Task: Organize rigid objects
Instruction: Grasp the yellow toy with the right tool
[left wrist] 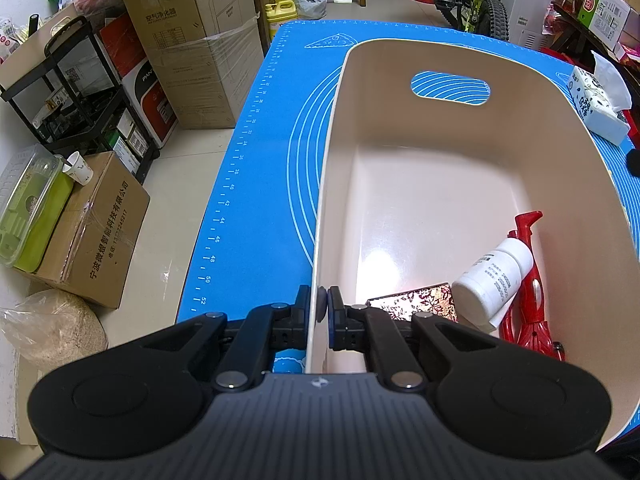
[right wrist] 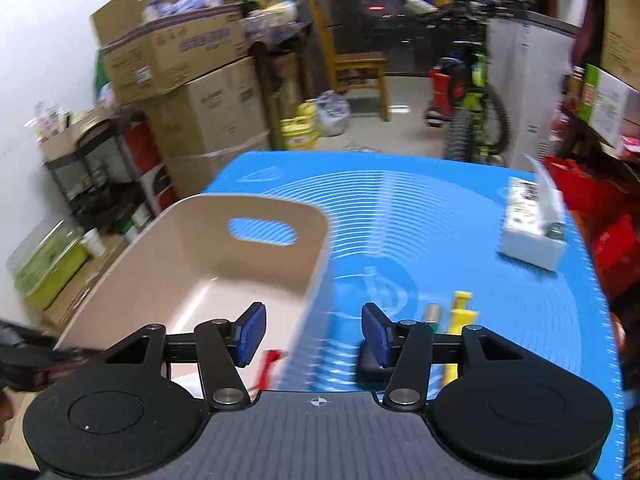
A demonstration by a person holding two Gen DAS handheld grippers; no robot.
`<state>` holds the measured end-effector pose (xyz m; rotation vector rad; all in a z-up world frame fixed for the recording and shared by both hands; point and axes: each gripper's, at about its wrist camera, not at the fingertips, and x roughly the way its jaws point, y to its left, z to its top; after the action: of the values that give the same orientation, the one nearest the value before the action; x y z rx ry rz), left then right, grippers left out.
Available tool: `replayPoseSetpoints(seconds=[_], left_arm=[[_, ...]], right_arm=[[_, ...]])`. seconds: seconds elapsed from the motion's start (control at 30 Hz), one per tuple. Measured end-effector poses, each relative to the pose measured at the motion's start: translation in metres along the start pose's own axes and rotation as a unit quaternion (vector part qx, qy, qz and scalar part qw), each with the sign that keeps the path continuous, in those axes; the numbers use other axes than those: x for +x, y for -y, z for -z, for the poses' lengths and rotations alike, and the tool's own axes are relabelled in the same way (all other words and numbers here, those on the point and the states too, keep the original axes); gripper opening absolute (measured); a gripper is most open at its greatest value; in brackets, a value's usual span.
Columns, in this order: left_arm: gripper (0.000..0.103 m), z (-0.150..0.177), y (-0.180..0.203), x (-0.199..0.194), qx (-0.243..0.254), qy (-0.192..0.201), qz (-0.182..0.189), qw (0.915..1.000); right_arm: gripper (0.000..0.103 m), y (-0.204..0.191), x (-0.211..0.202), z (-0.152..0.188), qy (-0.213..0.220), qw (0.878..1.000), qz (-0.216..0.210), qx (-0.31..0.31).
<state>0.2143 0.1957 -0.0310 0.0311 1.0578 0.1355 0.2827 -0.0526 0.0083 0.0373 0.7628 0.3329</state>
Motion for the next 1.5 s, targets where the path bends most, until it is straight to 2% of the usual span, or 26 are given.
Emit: replayPoseSetpoints(seconds=[0.27,0.47,0.93,1.0,1.2,1.27,1.4,1.5], left_arm=[[0.010,0.000,0.001,0.000,0.000,0.000,-0.001,1.0000],[0.010,0.000,0.002,0.000,0.001,0.000,-0.002,1.0000],[0.010,0.000,0.002,0.000,0.001,0.000,-0.001,1.0000],[0.010,0.000,0.002,0.000,0.001,0.000,-0.002,1.0000],[0.010,0.001,0.001,0.001,0.000,0.000,-0.001,1.0000],[0.010,0.001,0.001,0.001,0.000,0.000,-0.001,1.0000],[0.010,0.001,0.001,0.001,0.000,0.000,-0.001,1.0000],[0.010,0.001,0.001,0.000,0.000,0.000,-0.001,1.0000]], right_arm=[[0.066,0.061,0.016,0.004,-0.017,0.997,0.045,0.060],[0.065,0.089,0.039,0.013,-0.042,0.993,0.089,0.072],[0.065,0.096,0.084,0.038,-0.107,0.987,0.115,0.042],[0.063,0.094,0.088,0.041,-0.111,0.986,0.118,0.039],[0.048,0.098,0.099,0.046,-0.120,0.985,0.121,0.038],[0.034,0.098,0.101,0.046,-0.122,0.985,0.111,0.041],[0.034,0.092,0.099,0.046,-0.114,0.985,0.131,0.021],[0.034,0.093,0.095,0.044,-0.110,0.984,0.138,0.029]])
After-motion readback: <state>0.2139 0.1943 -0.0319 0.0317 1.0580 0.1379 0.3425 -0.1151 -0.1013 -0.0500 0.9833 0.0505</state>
